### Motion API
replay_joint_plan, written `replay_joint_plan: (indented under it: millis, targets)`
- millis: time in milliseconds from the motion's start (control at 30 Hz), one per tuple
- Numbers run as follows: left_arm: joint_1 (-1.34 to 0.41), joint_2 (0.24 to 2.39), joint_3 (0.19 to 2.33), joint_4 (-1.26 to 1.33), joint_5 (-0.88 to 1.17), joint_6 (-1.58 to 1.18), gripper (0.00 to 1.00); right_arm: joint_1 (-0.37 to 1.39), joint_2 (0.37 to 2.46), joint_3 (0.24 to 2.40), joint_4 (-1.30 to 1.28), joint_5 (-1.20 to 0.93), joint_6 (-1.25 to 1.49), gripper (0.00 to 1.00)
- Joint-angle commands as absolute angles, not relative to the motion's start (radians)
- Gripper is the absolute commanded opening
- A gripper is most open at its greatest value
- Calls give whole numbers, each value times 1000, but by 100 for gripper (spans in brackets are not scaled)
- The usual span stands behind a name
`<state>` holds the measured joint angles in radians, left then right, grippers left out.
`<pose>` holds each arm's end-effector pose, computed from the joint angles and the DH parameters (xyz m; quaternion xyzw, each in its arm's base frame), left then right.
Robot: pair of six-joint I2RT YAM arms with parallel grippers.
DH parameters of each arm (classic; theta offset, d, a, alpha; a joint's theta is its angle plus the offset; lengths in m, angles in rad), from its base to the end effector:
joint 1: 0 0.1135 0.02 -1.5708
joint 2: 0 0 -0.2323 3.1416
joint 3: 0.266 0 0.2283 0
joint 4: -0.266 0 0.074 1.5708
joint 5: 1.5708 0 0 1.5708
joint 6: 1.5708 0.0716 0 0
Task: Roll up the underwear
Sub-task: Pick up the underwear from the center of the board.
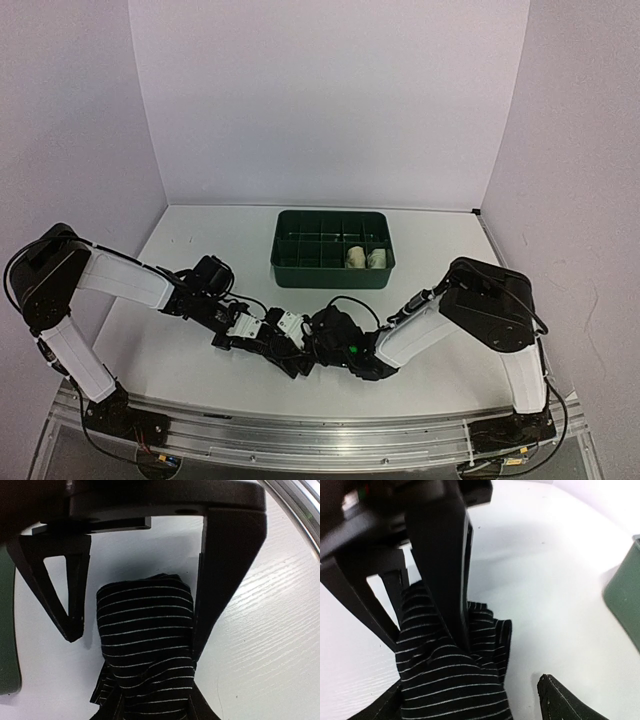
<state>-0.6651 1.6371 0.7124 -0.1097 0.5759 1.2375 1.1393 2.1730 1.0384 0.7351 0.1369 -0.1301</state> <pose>0.1997 -0.2062 0.0903 0.7964 0.4755 -0.1910 0.3211 0.1898 0.3888 0.0743 -0.4625 0.6919 0.2167 0.5103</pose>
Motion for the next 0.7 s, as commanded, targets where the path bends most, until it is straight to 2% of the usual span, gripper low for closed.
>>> replay_joint_plan:
  millis: [0,100,167,233,400,467,667]
  targets:
    - [-684,1633,716,-179,677,1250,9,1126,2239,1067,601,144,-108,82]
    - [-684,1647,732,-169,677,1230,10,1126,2256,1051,600,128,-86,80]
    - [-683,1648,730,-163,675,1234,10,1127,2253,1033,599,104,-80,74]
    - [-683,1649,724,-161,671,1244,10,1128,2243,1026,598,79,-80,66]
    - [-683,1661,730,-161,659,1244,11,1134,2220,1063,570,35,-122,36]
    - [-684,1659,731,-162,657,1244,14,1135,2213,1077,548,30,-127,28]
    - [-680,1633,763,-195,603,1171,50,1136,2145,1033,536,62,-66,10]
